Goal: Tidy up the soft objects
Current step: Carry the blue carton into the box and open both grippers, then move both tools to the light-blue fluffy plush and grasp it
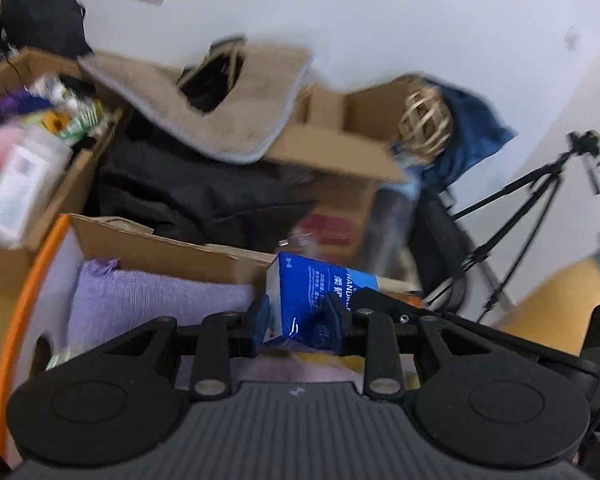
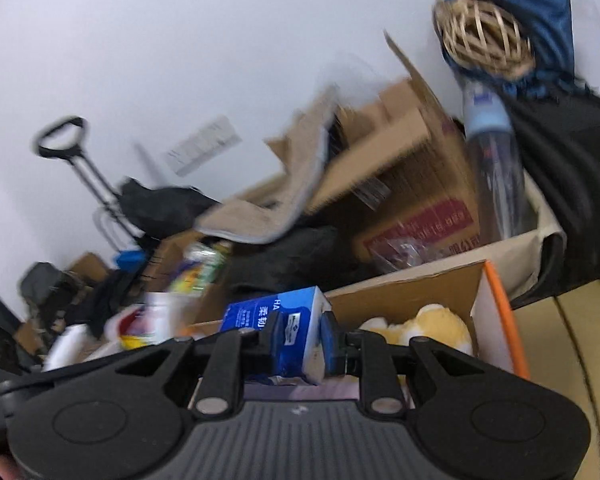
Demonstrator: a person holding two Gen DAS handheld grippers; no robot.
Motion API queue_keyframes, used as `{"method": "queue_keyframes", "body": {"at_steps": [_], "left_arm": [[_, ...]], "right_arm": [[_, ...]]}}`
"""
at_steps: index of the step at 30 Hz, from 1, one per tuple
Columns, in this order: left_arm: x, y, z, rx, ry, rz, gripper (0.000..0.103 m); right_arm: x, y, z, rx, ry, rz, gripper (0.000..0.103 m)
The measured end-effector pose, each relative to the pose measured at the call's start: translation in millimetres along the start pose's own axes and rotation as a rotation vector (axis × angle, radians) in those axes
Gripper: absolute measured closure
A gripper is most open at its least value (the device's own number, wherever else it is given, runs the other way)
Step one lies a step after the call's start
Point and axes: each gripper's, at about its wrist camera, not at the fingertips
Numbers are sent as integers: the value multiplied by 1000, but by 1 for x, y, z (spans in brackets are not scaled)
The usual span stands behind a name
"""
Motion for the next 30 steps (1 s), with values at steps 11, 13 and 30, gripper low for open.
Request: {"method": "queue_keyframes", "body": {"at_steps": [11, 13, 30], "left_arm": [[0, 49, 39, 132, 7, 114, 73], [-1, 46, 35, 144, 29, 110, 70], [-16, -185, -27, 166, 256, -115, 52]], "right_arm": [[-11, 91, -7, -26, -92, 243, 91], [-8, 89, -2, -59, -91, 250, 93], [30, -109, 41, -134, -209, 82, 70]]}}
Point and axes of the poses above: each gripper's, at about its wrist camera, not at the fingertips, and y roughly the way its jaws point, z to its left, x to its top, and after that the axes turned 13 degrees about -y, right-handed
